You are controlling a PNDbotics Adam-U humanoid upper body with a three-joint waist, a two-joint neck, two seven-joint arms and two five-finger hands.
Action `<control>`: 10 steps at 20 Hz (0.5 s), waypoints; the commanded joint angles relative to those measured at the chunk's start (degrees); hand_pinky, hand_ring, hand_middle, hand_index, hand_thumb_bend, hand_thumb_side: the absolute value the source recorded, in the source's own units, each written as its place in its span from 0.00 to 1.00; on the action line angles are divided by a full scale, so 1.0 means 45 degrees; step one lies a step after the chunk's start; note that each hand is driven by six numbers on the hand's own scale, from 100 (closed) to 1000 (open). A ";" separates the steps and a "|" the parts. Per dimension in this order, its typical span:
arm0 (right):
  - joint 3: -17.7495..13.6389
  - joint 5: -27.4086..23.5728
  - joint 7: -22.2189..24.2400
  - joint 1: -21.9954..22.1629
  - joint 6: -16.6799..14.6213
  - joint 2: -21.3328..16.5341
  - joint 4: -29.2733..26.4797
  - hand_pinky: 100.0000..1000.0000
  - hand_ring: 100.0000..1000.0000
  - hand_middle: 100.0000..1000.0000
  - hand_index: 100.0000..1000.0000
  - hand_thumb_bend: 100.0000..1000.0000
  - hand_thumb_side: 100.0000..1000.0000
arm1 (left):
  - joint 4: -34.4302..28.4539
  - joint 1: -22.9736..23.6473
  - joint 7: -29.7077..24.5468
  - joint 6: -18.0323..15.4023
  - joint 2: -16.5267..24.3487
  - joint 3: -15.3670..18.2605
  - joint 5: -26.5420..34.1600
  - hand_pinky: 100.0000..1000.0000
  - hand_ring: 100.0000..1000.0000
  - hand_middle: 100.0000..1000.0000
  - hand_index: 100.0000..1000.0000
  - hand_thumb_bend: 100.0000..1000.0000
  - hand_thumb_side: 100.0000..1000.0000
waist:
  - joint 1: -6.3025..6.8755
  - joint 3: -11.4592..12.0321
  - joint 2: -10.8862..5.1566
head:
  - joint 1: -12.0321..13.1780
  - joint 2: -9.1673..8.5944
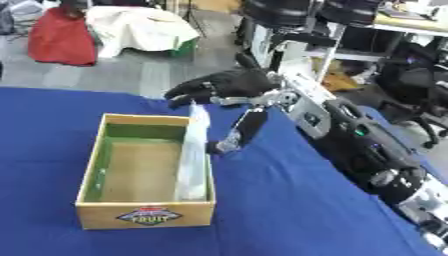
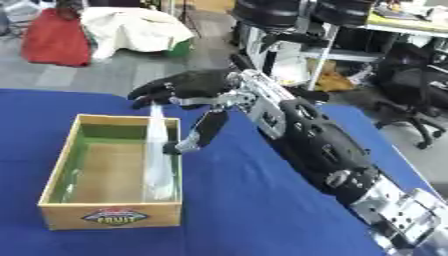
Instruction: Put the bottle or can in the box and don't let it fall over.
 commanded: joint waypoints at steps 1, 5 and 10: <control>-0.0148 -0.0417 0.2187 -0.0002 -0.2303 -0.0611 -0.0248 0.82 1.00 1.00 1.00 0.19 0.73 | -0.0115 -0.0080 0.0053 -0.0020 0.0276 0.0100 -0.0070 0.64 0.51 0.46 0.86 0.24 0.73 | 0.0108 -0.0060 -0.0187 | 0.0022 -0.0162; -0.0387 -0.1029 0.2182 0.0386 -0.2129 -0.0681 -0.0010 0.81 1.00 1.00 1.00 0.08 0.74 | -0.0108 -0.0057 0.0094 -0.0013 0.0269 0.0144 -0.0083 0.64 0.51 0.46 0.86 0.24 0.73 | 0.0131 -0.0156 -0.0183 | 0.0071 -0.0168; -0.0656 -0.2134 0.2039 0.0827 -0.1671 -0.0452 0.0772 0.78 1.00 1.00 1.00 0.00 0.73 | -0.0091 -0.0041 0.0129 -0.0006 0.0238 0.0183 -0.0113 0.64 0.51 0.46 0.86 0.24 0.73 | 0.0160 -0.0245 -0.0146 | 0.0080 -0.0209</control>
